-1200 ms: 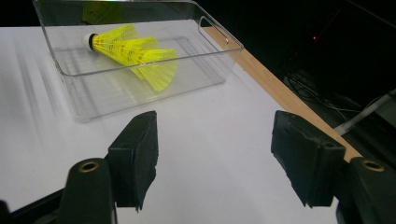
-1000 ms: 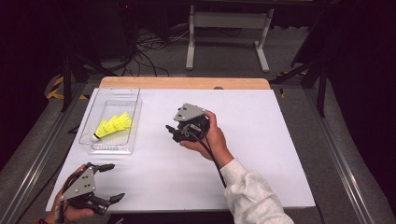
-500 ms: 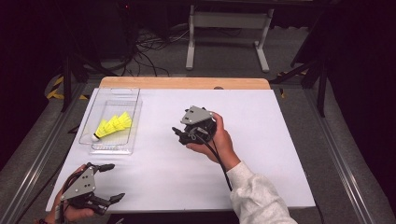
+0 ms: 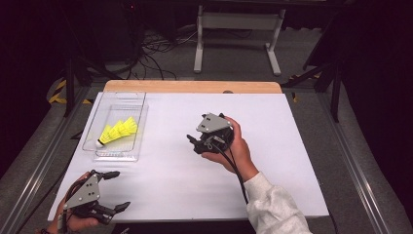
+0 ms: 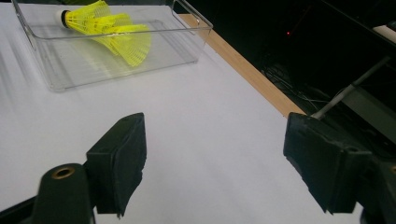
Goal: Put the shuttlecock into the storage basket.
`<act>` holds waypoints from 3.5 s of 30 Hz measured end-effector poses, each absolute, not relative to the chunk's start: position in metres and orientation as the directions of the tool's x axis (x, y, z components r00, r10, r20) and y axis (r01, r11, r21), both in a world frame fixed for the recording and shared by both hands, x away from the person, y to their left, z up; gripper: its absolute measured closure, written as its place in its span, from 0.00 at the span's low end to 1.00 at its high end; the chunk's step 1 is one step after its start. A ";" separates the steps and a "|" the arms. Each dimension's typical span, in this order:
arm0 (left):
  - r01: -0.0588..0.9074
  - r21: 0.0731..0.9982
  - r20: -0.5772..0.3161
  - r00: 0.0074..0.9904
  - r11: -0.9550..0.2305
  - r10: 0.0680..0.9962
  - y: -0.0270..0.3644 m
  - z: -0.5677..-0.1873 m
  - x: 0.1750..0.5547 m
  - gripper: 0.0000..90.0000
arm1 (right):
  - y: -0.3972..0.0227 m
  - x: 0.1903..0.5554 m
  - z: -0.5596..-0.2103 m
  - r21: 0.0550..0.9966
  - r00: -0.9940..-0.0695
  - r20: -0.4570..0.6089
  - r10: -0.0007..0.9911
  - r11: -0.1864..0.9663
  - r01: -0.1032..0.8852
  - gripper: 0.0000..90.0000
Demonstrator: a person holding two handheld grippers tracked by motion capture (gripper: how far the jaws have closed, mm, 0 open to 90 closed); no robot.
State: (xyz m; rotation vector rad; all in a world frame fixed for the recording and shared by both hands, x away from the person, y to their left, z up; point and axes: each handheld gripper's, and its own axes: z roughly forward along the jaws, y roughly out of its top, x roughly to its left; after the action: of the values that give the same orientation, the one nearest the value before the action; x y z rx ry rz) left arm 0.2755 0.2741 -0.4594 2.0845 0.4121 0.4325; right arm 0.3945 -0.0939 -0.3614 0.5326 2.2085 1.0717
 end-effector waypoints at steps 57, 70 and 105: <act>0.119 0.850 0.151 0.878 -0.513 0.453 0.273 -0.459 0.278 0.06 | -0.160 0.354 -0.385 0.780 -0.672 -0.424 0.607 0.622 0.068 0.16; 0.120 0.851 0.149 0.878 -0.511 0.454 0.272 -0.459 0.279 0.06 | -0.173 0.343 -0.393 0.777 -0.666 -0.433 0.608 0.626 0.066 0.16; 0.121 0.854 0.147 0.877 -0.506 0.458 0.272 -0.459 0.281 0.06 | -0.209 0.321 -0.415 0.786 -0.645 -0.429 0.632 0.613 0.077 0.14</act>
State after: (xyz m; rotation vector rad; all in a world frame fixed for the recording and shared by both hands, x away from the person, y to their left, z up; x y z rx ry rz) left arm 0.2806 0.2722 -0.4588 2.0833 0.4184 0.4430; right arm 0.3206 -0.2089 -0.4151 0.5556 2.1176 0.9870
